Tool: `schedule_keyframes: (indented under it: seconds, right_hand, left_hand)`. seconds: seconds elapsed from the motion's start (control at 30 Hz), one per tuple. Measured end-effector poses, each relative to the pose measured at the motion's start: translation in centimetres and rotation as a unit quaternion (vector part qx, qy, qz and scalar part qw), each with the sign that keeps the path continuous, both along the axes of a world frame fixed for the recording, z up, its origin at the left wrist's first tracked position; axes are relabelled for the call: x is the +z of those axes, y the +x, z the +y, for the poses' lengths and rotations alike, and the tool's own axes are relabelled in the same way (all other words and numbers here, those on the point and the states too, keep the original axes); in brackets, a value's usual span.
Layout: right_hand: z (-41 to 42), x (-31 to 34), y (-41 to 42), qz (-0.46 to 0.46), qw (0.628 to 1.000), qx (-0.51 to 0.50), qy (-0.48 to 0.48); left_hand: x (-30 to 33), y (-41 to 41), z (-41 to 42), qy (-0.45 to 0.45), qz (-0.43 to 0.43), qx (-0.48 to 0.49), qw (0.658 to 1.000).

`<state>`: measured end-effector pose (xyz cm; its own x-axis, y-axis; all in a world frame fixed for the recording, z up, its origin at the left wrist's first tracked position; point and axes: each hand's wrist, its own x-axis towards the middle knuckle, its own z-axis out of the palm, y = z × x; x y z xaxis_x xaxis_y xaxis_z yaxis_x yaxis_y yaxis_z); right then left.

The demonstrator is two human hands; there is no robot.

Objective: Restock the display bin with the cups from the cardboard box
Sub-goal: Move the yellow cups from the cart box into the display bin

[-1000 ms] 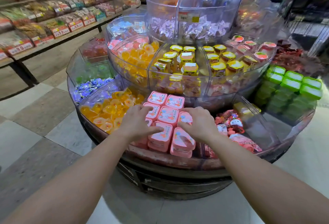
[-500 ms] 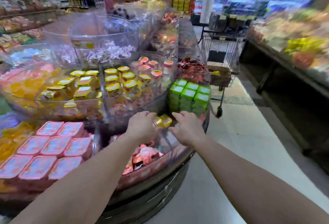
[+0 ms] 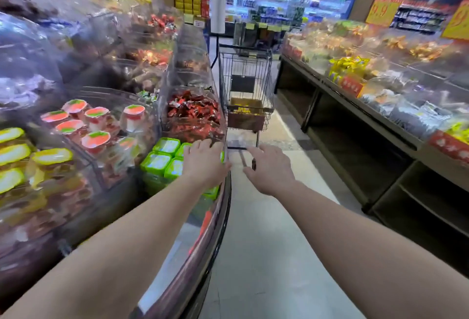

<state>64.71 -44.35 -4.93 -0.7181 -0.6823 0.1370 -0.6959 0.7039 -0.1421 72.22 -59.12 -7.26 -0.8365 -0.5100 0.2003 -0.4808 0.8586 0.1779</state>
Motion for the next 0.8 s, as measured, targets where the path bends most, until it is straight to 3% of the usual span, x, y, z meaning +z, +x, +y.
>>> schedule_keyframes:
  seconds: [0.37, 0.8]
  right_hand:
    - [-9.1, -0.9, -21.9, -0.048, 0.998, -0.032, -0.010]
    - [-13.8, -2.5, -51.5, -0.052, 0.999, 0.004, -0.009]
  left_hand:
    - [1.8, -21.2, -8.9, 0.006, -0.018, -0.030, 0.999]
    - [-0.7, -48.3, -13.8, 0.040, -0.046, 0.030, 0.998]
